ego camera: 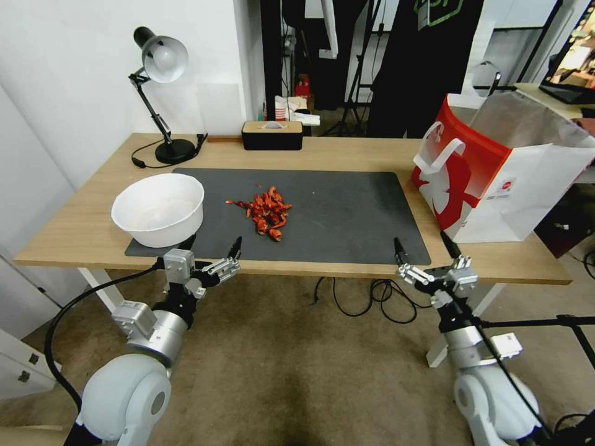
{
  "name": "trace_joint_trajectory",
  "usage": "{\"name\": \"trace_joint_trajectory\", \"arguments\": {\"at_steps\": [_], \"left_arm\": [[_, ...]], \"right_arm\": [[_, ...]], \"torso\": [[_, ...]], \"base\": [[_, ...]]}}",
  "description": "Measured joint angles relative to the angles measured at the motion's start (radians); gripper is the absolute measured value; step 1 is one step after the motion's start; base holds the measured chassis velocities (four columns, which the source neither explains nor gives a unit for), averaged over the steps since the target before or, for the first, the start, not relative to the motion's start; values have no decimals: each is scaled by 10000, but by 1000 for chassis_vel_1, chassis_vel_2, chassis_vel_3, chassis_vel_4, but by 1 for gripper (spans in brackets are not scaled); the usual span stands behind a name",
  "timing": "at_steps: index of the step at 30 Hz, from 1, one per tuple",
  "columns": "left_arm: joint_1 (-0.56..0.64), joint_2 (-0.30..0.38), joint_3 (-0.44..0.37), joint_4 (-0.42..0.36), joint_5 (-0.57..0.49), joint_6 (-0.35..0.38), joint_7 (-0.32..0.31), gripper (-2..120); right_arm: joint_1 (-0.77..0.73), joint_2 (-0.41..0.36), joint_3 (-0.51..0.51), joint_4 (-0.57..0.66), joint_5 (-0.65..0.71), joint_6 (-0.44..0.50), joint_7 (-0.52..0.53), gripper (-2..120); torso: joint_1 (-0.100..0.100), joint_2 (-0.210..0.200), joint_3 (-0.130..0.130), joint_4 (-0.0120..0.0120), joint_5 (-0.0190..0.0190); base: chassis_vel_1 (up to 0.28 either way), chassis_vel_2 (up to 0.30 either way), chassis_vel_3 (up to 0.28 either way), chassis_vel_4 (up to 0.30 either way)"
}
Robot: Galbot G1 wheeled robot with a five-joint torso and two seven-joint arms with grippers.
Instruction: Close the disposable takeout box, then place it into the delivery bag.
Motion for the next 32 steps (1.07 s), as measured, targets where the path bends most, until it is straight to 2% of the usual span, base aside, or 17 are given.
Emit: {"name": "trace_joint_trajectory", "arguments": {"at_steps": [7, 32], "left_arm": [[176, -55, 59, 46, 131, -199, -6, 100], [236, -9, 51, 13, 146, -207, 19, 100]], "right_arm": [[-163, 293, -92, 69, -124, 173, 21, 100], [-163, 267, -81, 110, -98, 150, 45, 100]], "torso": [[0, 0, 0, 0, 2], [0, 0, 0, 0, 1]], "base": [[0, 0, 0, 0], [0, 0, 0, 0]]}}
